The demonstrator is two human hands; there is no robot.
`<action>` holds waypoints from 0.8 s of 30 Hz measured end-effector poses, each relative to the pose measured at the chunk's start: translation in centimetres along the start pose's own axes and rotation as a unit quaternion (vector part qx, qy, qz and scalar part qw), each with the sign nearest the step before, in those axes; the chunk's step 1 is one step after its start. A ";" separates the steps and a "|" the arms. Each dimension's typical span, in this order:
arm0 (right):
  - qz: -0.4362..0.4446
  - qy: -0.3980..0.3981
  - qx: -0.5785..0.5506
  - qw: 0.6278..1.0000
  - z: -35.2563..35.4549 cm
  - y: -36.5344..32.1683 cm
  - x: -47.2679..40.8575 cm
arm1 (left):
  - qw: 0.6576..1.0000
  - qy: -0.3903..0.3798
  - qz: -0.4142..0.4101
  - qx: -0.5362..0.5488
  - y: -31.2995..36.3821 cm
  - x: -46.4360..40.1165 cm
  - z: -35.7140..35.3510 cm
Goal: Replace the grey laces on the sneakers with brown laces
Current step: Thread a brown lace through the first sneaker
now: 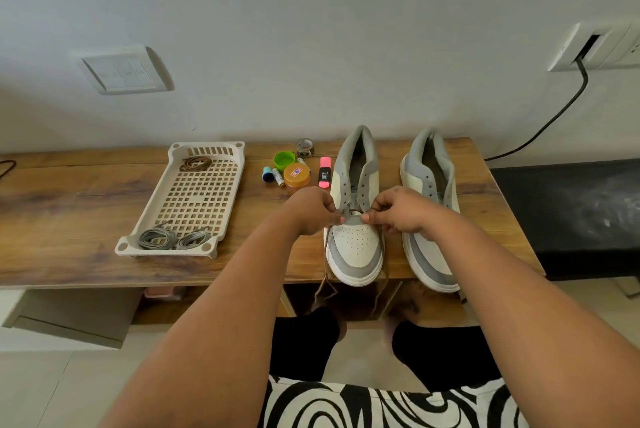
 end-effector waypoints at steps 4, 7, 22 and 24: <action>-0.026 -0.007 -0.112 0.993 0.1 0.7 0.1 | 1.000 0.007 0.005 -0.005 0.0 0.0 0.0; -0.040 -0.010 -0.157 0.987 0.1 0.7 0.3 | 1.000 0.008 0.010 -0.010 0.1 -0.1 -0.1; -0.028 0.055 -0.129 0.990 4.2 -4.5 10.5 | 0.990 0.112 0.017 0.088 4.7 11.0 4.5; 0.021 0.070 -0.052 0.996 5.8 -7.2 12.7 | 0.986 0.140 -0.018 0.086 7.3 14.1 6.4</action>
Point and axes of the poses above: each hand's wrist, its own x-axis away from the middle knuckle, its own z-axis out of the back of the hand, y = z × x, the point moved 6 cm from there along -x, towards the middle knuckle, and after that the axes turned 8 degrees about z, right-handed, at the moved point
